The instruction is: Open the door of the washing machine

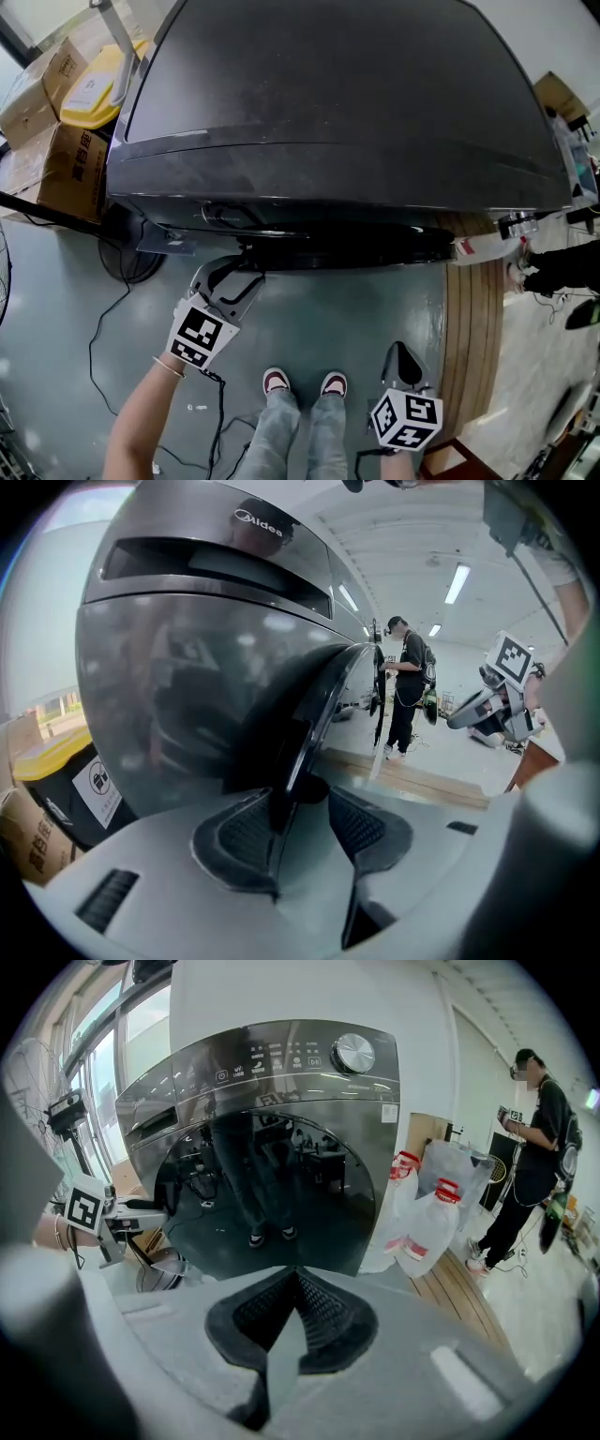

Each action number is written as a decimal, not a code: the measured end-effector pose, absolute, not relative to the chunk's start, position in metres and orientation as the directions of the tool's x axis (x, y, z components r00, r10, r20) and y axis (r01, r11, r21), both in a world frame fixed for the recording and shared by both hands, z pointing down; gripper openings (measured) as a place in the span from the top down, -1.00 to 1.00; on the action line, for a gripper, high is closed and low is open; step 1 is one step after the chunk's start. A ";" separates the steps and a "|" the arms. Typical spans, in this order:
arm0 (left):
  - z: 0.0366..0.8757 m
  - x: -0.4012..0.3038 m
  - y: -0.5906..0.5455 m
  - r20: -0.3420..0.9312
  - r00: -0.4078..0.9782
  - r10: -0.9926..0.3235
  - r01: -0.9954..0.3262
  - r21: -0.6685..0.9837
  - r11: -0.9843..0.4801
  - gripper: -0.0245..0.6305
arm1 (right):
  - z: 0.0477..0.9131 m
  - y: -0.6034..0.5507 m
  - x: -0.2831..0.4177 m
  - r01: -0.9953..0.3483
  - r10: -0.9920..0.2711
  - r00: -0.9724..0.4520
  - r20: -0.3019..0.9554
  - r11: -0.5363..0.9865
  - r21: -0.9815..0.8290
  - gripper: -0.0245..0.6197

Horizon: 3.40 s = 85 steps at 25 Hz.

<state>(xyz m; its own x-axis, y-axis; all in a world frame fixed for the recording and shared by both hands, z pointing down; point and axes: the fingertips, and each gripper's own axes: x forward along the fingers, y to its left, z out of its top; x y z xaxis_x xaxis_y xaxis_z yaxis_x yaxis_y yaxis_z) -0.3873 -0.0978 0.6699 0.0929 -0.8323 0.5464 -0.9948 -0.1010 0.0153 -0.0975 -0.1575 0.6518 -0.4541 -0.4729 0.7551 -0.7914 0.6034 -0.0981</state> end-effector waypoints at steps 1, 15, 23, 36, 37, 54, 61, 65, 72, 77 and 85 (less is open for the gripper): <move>0.670 -0.387 -0.098 0.543 0.093 -0.835 -0.995 0.015 -0.101 0.37 | 0.652 -0.157 -0.097 -0.791 -0.471 -0.453 0.757 0.604 -0.098 0.90; 0.668 -0.386 -0.096 0.553 0.113 -0.826 -0.990 -0.011 -0.142 0.44 | 0.656 -0.144 -0.101 -0.779 -0.453 -0.470 0.757 0.616 -0.115 0.90; 0.670 -0.370 -0.082 0.557 0.138 -0.819 -0.983 -0.022 -0.181 0.49 | 0.654 -0.147 -0.092 -0.796 -0.472 -0.457 0.754 0.595 -0.111 0.90; 0.672 -0.359 -0.071 0.569 0.138 -0.811 -0.982 -0.030 -0.188 0.53 | 0.648 -0.133 -0.077 -0.803 -0.490 -0.451 0.746 0.587 -0.100 0.90; 0.672 -0.357 -0.069 0.570 0.141 -0.809 -0.981 -0.030 -0.192 0.53 | 0.648 -0.131 -0.075 -0.804 -0.490 -0.450 0.746 0.587 -0.100 0.90; 0.673 -0.317 -0.037 0.574 0.162 -0.803 -0.975 -0.031 -0.219 0.61 | 0.626 -0.110 -0.048 -0.807 -0.514 -0.433 0.741 0.587 -0.065 0.90; 0.673 -0.296 -0.025 0.572 0.146 -0.807 -0.980 -0.029 -0.199 0.63 | 0.625 -0.094 -0.036 -0.758 -0.478 -0.452 0.753 0.651 -0.042 0.90; 0.676 -0.277 -0.015 0.571 0.140 -0.809 -0.981 -0.031 -0.191 0.64 | 0.627 -0.086 -0.026 -0.737 -0.465 -0.466 0.753 0.675 -0.039 0.90; 0.678 -0.237 0.001 0.578 0.139 -0.804 -0.984 -0.014 -0.179 0.67 | 0.621 -0.074 -0.004 -0.717 -0.457 -0.488 0.744 0.695 -0.044 0.90; 0.677 -0.209 0.009 0.570 0.142 -0.809 -0.985 0.000 -0.172 0.68 | 0.618 -0.069 0.019 -0.719 -0.467 -0.486 0.739 0.694 -0.035 0.90; 0.680 -0.167 0.020 0.579 0.150 -0.802 -0.987 0.044 -0.153 0.69 | 0.621 -0.054 0.060 -0.753 -0.487 -0.474 0.733 0.657 -0.050 0.90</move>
